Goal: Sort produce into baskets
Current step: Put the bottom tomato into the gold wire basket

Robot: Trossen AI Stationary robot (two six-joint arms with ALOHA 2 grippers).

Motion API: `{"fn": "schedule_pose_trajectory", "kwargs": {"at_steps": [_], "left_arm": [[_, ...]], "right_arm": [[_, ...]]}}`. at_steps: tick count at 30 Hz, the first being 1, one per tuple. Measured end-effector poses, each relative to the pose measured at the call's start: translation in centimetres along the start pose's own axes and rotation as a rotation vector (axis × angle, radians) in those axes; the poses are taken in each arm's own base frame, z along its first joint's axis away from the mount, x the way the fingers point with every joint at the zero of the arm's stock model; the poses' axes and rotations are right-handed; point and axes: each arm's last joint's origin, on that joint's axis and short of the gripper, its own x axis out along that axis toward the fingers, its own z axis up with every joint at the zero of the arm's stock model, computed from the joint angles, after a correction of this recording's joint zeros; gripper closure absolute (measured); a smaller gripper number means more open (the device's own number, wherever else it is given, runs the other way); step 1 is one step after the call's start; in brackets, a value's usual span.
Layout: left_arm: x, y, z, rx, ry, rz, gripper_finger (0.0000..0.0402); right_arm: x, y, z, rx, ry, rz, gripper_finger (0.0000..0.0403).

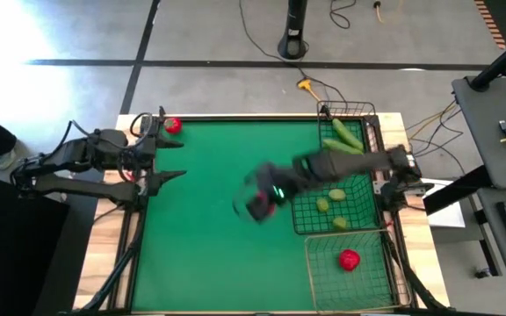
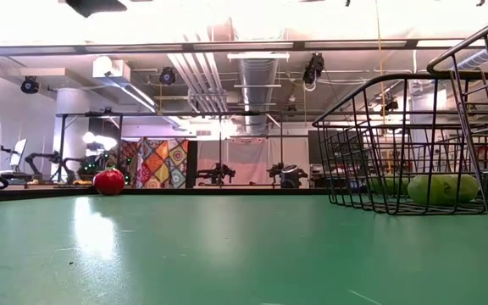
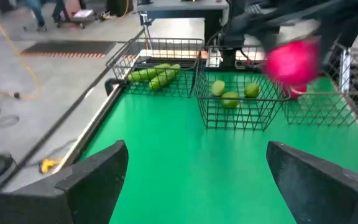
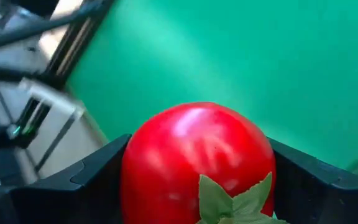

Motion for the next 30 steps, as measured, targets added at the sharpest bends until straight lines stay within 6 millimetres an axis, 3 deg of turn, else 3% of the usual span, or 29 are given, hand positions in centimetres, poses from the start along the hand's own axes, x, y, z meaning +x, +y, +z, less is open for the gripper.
{"fn": "schedule_pose_trajectory", "kwargs": {"at_steps": [6, 11, 15, 22, 30], "left_arm": [[2.1, -0.5, 1.3, 0.112, -0.062, -0.074, 0.0038], [4.0, -1.1, 2.3, 0.129, -0.119, -0.165, 0.0038], [5.5, -1.4, 2.2, 0.133, -0.081, -0.203, 0.0038], [7.2, -1.6, 1.8, 0.123, -0.021, -0.21, 0.0038], [6.9, -1.7, 1.9, 0.106, -0.03, -0.261, 0.0038]], "right_arm": [[-2.5, 3.1, -10.0, 0.2, 0.111, -0.052, 0.0099], [-3.6, 2.8, -17.3, 0.42, 0.195, -0.27, 0.0099], [-4.6, 2.0, -21.3, 0.517, 0.192, -0.398, 0.0099], [-3.6, -0.4, -25.6, 0.563, 0.254, -0.609, 0.0099], [-0.8, -3.9, -26.7, 0.502, 0.26, -0.683, 0.0099]]}}
